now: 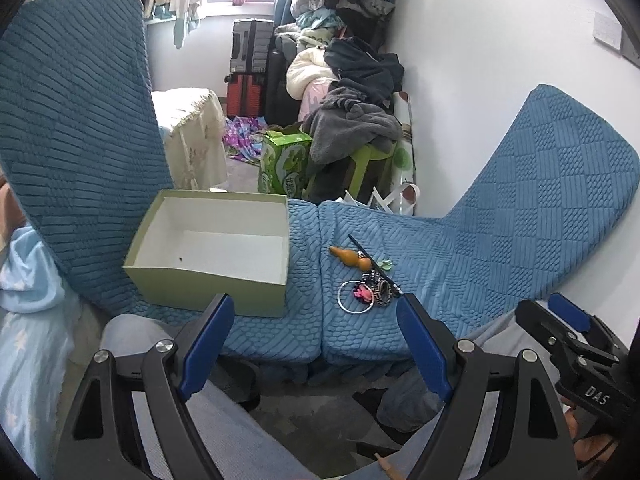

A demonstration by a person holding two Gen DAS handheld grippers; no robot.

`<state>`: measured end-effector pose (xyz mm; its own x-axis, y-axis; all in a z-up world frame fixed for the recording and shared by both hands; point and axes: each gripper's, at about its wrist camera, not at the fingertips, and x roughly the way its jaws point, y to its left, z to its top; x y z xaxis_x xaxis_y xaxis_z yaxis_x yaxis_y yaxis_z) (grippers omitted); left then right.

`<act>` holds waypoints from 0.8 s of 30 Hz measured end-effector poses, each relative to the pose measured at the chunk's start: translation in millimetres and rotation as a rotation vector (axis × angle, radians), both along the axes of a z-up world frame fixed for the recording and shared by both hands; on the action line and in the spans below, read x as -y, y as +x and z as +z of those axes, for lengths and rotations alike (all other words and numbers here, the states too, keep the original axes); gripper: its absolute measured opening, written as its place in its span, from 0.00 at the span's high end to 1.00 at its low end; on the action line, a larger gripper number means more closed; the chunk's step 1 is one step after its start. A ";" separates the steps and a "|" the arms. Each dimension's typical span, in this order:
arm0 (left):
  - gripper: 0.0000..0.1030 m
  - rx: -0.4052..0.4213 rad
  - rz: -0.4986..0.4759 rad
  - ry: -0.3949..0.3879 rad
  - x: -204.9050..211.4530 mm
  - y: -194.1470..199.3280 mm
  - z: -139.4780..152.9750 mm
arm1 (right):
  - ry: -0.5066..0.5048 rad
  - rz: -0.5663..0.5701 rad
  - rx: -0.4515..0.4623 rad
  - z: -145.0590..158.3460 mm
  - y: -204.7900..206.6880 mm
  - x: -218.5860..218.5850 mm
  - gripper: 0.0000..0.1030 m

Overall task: Organize jewelry
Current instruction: 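Lower the left gripper onto the silver hoop bangle while the right gripper grasps the patterned hair tie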

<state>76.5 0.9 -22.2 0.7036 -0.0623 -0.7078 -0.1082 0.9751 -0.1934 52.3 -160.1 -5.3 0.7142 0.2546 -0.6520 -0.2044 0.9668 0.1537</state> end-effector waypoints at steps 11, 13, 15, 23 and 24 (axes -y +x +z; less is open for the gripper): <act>0.20 -0.090 -0.082 -0.083 15.0 59.8 -39.2 | 0.021 -0.011 -0.044 -38.9 46.3 19.9 0.34; 0.20 -0.123 -0.114 -0.130 18.9 71.3 -50.4 | 0.018 -0.027 -0.064 -50.1 56.4 24.3 0.47; 0.21 -0.150 -0.138 -0.161 23.4 81.1 -61.4 | 0.027 -0.044 -0.095 -61.8 65.7 28.9 0.51; 0.34 -0.234 -0.175 -0.118 46.0 116.9 -109.2 | 0.050 -0.053 -0.152 -103.2 101.4 35.1 0.51; 0.34 -0.237 -0.180 -0.112 46.4 120.6 -113.7 | 0.050 -0.047 -0.171 -110.3 106.8 34.2 0.51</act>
<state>197.0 -45.5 -135.9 0.4901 -0.2578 -0.8326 0.0089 0.9567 -0.2909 159.1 -194.3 -115.6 0.6063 0.2584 -0.7521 -0.1255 0.9650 0.2303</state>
